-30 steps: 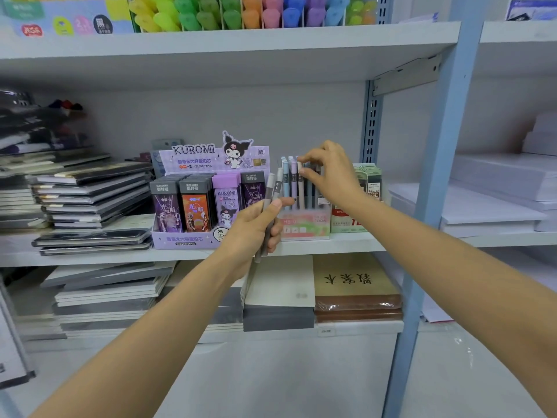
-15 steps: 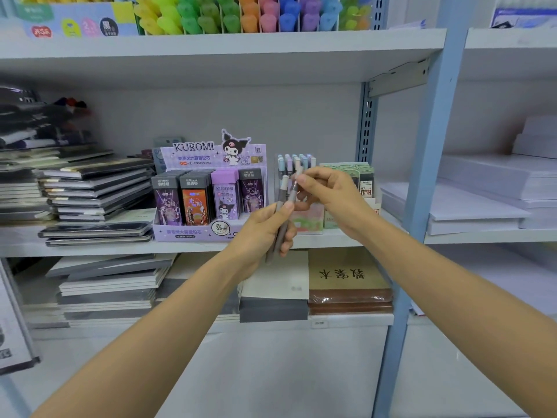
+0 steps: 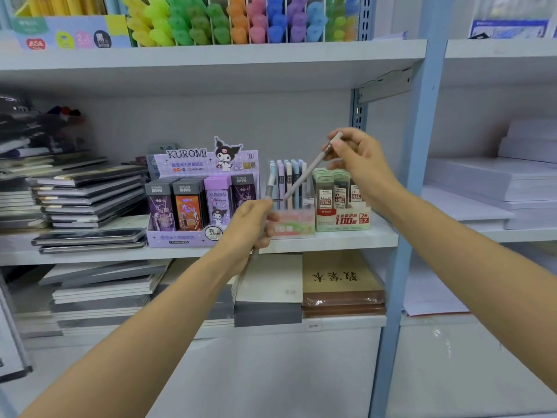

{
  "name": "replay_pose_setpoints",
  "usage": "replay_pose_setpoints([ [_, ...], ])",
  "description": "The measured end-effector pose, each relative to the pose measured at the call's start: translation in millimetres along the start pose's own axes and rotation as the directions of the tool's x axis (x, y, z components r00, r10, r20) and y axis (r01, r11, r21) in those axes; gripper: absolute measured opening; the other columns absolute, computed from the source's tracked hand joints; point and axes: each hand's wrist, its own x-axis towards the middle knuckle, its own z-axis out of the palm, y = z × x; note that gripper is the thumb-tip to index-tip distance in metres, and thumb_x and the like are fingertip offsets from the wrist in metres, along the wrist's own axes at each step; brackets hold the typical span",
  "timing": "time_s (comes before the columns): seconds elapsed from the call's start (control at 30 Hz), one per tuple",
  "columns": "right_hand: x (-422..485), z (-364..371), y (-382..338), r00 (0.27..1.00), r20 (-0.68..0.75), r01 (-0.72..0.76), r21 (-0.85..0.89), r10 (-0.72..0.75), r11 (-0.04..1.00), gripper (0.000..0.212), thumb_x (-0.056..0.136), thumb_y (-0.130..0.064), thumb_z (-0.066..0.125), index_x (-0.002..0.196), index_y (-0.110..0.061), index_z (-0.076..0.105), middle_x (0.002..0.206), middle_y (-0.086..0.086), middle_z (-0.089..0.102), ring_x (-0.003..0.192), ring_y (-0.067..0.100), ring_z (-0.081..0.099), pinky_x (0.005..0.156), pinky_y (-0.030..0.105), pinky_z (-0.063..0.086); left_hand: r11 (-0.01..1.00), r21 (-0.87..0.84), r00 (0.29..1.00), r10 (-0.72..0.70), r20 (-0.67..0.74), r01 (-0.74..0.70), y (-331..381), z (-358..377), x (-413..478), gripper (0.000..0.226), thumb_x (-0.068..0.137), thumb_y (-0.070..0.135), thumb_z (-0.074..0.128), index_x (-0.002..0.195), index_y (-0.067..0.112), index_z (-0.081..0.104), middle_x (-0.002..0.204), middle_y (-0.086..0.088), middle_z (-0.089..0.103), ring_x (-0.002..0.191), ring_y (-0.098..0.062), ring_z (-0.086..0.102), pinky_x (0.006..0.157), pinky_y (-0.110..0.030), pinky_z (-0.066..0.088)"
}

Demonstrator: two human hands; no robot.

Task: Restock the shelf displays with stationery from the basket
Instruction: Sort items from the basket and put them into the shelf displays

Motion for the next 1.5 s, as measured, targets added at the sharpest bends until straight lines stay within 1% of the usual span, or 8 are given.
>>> replay_pose_setpoints([
  [0.23, 17.6, 4.1, 15.9, 0.998, 0.039, 0.063, -0.34, -0.052, 0.938, 0.015, 0.099, -0.006, 0.047, 0.109, -0.006, 0.059, 0.098, 0.01, 0.066, 0.09, 0.017, 0.066, 0.078, 0.026, 0.057, 0.989, 0.035, 0.989, 0.147, -0.004, -0.146, -5.6, -4.6, 7.8, 0.019, 0.104, 0.02, 0.042, 0.104, 0.01, 0.059, 0.062, 0.011, 0.058, 0.056, -0.006, 0.053, 0.056, -0.021, 0.049],
  [0.6, 22.9, 17.8, 27.3, 0.963, 0.27, 0.134, -0.506, 0.009, 0.852, 0.017, 0.099, -0.009, 0.048, 0.111, -0.006, 0.061, 0.101, 0.007, 0.068, 0.088, 0.014, 0.066, 0.074, 0.013, 0.053, 0.991, -0.031, 0.992, 0.129, -0.012, -0.129, -10.1, -5.0, 10.8, 0.015, 0.101, 0.016, 0.047, 0.109, 0.008, 0.058, 0.073, 0.001, 0.059, 0.061, -0.008, 0.058, 0.062, -0.024, 0.055],
  [0.77, 23.4, 25.2, 34.4, 0.983, 0.174, 0.134, -0.462, -0.059, 0.877, 0.016, 0.095, -0.01, 0.057, 0.111, -0.013, 0.055, 0.089, 0.006, 0.07, 0.081, 0.014, 0.067, 0.073, 0.018, 0.055, 0.992, -0.02, 0.992, 0.126, -0.023, -0.126, -10.9, -4.2, 13.2, 0.017, 0.101, 0.013, 0.048, 0.111, 0.006, 0.059, 0.075, 0.0, 0.063, 0.062, -0.008, 0.061, 0.063, -0.023, 0.056],
  [0.9, 25.4, 27.8, 43.5, 0.982, 0.116, 0.189, -0.551, -0.15, 0.813, 0.012, 0.091, -0.013, 0.064, 0.103, -0.015, 0.063, 0.093, -0.001, 0.064, 0.081, 0.007, 0.057, 0.068, 0.009, 0.044, 0.993, -0.008, 0.993, 0.118, -0.029, -0.118, -12.2, -2.8, 14.1, 0.018, 0.1, 0.014, 0.05, 0.111, 0.006, 0.061, 0.08, -0.003, 0.066, 0.067, -0.008, 0.064, 0.066, -0.022, 0.055],
  [1.07, 26.4, 30.9, 47.7, 0.991, 0.114, 0.124, -0.661, -0.065, 0.74, 0.02, 0.091, -0.023, 0.064, 0.11, -0.018, 0.069, 0.106, 0.004, 0.054, 0.093, 0.013, 0.051, 0.081, 0.024, 0.041, 0.994, -0.01, 0.994, 0.108, -0.028, -0.108, -9.4, -0.7, 13.8, 0.017, 0.1, 0.014, 0.05, 0.107, 0.011, 0.065, 0.08, 0.0, 0.069, 0.071, -0.008, 0.067, 0.067, -0.019, 0.055],
  [1.2, 14.4, 30.2, 31.2, 0.982, 0.088, 0.19, -0.522, -0.169, 0.832, 0.028, 0.094, -0.029, 0.059, 0.119, -0.018, 0.065, 0.104, -0.002, 0.061, 0.086, 0.007, 0.056, 0.077, 0.018, 0.043, 0.993, -0.005, 0.993, 0.115, -0.028, -0.115, -6.6, 2.2, 12.1, 0.016, 0.1, 0.014, 0.05, 0.106, 0.012, 0.064, 0.079, 0.0, 0.07, 0.07, -0.007, 0.067, 0.067, -0.02, 0.055],
  [1.33, -7.6, 34.6, 22.2, 0.969, 0.246, 0.025, -0.227, 0.033, 0.974, 0.023, 0.087, -0.027, 0.07, 0.107, -0.016, 0.067, 0.085, 0.003, 0.074, 0.069, 0.008, 0.068, 0.063, 0.018, 0.053, 0.989, 0.02, 0.988, 0.148, -0.054, -0.147, -2.7, 10.4, 10.9, 0.014, 0.096, 0.012, 0.057, 0.107, 0.008, 0.064, 0.081, -0.003, 0.07, 0.071, -0.011, 0.067, 0.068, -0.023, 0.056],
  [1.5, -11.8, 27.6, 18.8, 0.966, 0.255, -0.011, -0.098, 0.035, 0.995, 0.009, 0.086, -0.014, 0.07, 0.095, -0.01, 0.07, 0.081, 0.003, 0.074, 0.071, 0.013, 0.069, 0.067, 0.023, 0.056, 0.97, 0.103, 0.962, 0.233, -0.144, -0.22, 2.1, 23.4, 9.2, 0.012, 0.086, 0.012, 0.071, 0.097, 0.008, 0.065, 0.082, -0.004, 0.068, 0.076, -0.014, 0.066, 0.067, -0.021, 0.056],
])
